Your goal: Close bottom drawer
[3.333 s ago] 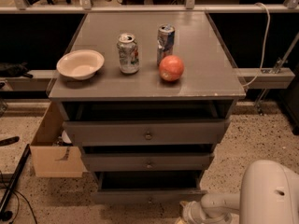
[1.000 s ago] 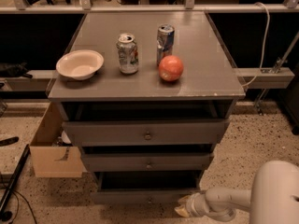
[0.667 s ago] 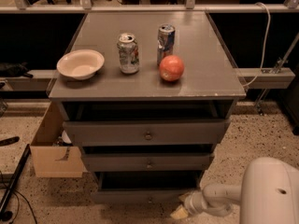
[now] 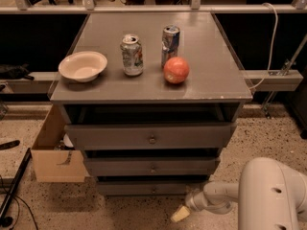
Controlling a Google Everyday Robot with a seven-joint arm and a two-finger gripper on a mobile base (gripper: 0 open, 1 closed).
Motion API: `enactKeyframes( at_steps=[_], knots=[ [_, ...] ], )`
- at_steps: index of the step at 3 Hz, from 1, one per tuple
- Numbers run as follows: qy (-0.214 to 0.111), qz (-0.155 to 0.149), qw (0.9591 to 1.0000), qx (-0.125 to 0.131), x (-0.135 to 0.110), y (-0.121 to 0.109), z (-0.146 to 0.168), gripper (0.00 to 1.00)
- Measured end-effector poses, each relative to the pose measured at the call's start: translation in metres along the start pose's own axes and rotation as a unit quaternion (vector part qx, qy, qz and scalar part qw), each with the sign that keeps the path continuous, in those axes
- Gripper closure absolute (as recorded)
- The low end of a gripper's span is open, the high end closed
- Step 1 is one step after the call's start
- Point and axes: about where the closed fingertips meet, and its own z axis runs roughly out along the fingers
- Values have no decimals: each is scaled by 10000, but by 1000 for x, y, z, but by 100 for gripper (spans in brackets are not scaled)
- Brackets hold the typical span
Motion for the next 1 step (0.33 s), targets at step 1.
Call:
enactKeyframes(
  at_steps=[1],
  knots=[
    [0,0,10000,0,0,0,0,0]
  ],
)
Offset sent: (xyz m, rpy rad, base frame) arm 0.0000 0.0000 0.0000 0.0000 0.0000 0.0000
